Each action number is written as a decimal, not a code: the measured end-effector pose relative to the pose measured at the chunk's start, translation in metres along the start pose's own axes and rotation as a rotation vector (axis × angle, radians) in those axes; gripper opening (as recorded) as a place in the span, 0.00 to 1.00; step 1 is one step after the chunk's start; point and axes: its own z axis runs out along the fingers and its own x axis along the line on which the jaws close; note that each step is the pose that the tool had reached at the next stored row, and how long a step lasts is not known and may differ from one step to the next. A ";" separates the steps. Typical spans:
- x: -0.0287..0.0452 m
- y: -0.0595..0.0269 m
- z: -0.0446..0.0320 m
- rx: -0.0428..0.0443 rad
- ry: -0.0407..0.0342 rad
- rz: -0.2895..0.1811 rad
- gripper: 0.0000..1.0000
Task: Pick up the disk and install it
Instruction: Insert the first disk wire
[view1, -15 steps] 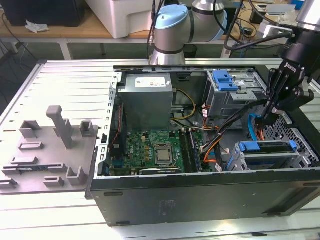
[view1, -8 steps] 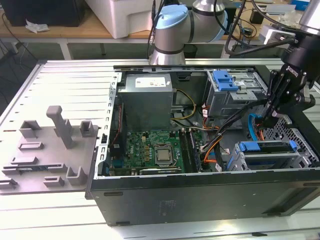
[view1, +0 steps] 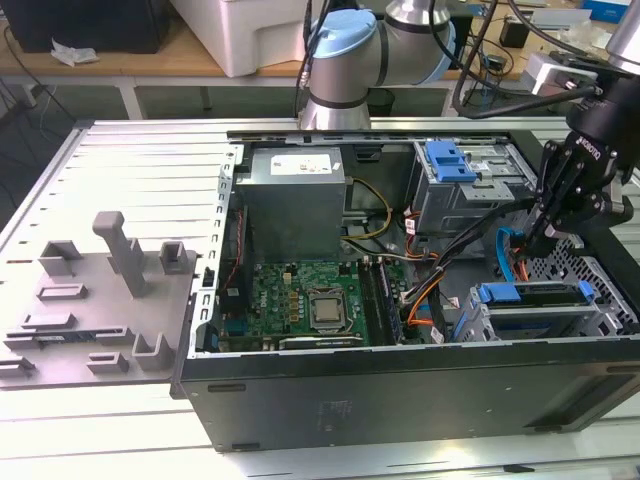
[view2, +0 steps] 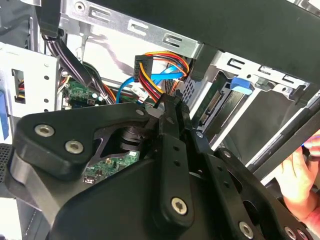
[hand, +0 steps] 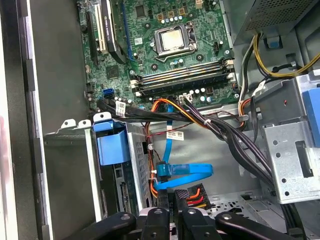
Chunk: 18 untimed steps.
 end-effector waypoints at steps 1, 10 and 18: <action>0.0000 0.0000 0.0000 0.0001 0.0000 0.000 0.16; 0.0006 0.0016 -0.0001 0.0335 -0.0098 0.003 0.16; 0.0025 0.0054 0.0005 0.0642 -0.0150 0.000 0.16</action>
